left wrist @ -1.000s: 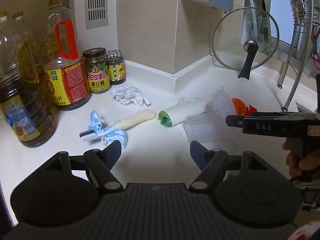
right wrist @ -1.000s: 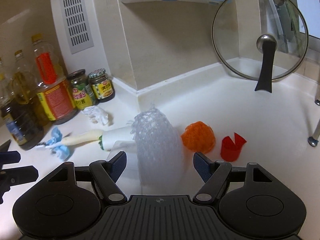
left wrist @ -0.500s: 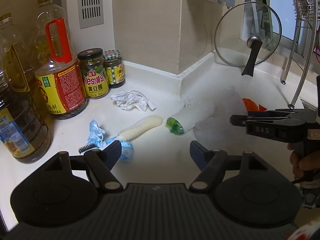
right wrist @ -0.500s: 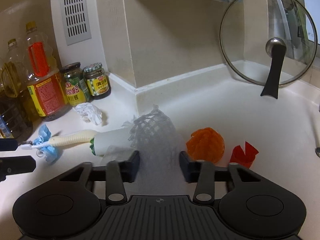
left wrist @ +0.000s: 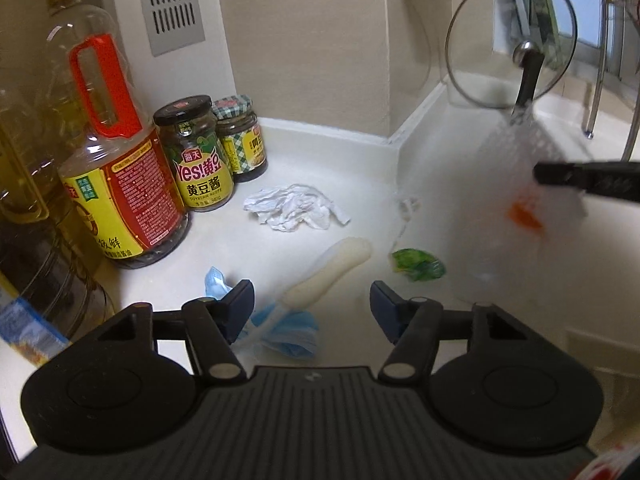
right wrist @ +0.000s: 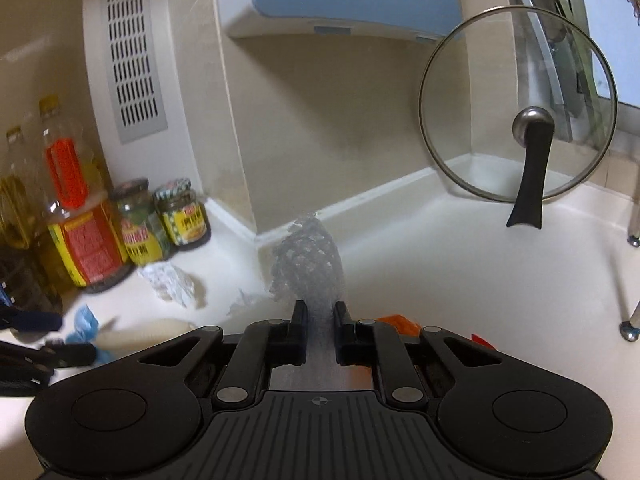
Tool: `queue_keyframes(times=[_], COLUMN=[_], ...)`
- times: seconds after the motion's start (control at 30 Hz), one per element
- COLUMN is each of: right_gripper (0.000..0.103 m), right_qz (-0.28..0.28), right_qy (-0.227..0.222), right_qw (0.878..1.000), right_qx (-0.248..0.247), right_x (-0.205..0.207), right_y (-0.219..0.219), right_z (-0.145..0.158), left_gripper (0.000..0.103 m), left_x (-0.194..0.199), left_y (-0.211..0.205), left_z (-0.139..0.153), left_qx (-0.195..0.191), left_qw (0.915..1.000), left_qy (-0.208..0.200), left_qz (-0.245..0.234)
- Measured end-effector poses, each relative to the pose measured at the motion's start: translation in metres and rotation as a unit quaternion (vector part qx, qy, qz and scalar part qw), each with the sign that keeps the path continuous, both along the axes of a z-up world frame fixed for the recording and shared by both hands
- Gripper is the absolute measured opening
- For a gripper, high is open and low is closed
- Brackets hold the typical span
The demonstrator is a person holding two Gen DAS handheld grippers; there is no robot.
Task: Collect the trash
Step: 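Grasp the white radish with the left tool while the right tool lifts the foam net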
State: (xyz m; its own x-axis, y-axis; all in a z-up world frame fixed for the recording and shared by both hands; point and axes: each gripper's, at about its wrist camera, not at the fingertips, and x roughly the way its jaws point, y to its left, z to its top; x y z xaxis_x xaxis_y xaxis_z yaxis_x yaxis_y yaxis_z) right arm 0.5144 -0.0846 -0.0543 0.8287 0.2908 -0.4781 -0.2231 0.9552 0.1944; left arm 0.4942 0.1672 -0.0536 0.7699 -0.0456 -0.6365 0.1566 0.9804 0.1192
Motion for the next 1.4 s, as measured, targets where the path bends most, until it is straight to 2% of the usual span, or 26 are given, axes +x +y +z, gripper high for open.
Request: queue_keyframes(times=[0.07, 0.2, 0.4, 0.5, 0.6, 1.0, 1.4], right_gripper=[0.013, 0.013, 0.013, 0.013, 0.013, 0.013, 0.013], right_qz=[-0.002, -0.01, -0.025, -0.031, -0.036, -0.04, -0.01], right_qy=[0.003, 0.009, 0.017, 0.022, 0.025, 0.013, 0.01], right_qw=[1.0, 1.0, 0.999, 0.999, 0.999, 0.999, 0.999], right_qx=[0.005, 0.009, 0.019, 0.022, 0.025, 0.034, 0.05], right_x=[0.001, 0.002, 0.0, -0.001, -0.003, -0.017, -0.055], right_y=[0.0, -0.003, -0.01, -0.013, -0.016, -0.024, -0.028], right_z=[0.001, -0.001, -0.003, -0.005, -0.006, 0.003, 0.014], left_gripper=[0.06, 0.05, 0.047, 0.029, 0.022, 0.019, 0.019], left_x=[0.009, 0.023, 0.036, 0.04, 0.04, 0.022, -0.038], left_y=[0.002, 0.001, 0.0, 0.0, 0.0, 0.003, -0.013], left_z=[-0.006, -0.016, -0.029, -0.035, -0.036, -0.004, 0.024], left_qx=[0.012, 0.031, 0.055, 0.06, 0.071, 0.064, 0.019], left_qw=[0.9999, 0.999, 0.9971, 0.9962, 0.9957, 0.997, 0.9987], left_qy=[0.007, 0.019, 0.036, 0.043, 0.037, -0.014, -0.039], left_qz=[-0.005, -0.025, -0.04, -0.046, -0.047, -0.042, -0.026])
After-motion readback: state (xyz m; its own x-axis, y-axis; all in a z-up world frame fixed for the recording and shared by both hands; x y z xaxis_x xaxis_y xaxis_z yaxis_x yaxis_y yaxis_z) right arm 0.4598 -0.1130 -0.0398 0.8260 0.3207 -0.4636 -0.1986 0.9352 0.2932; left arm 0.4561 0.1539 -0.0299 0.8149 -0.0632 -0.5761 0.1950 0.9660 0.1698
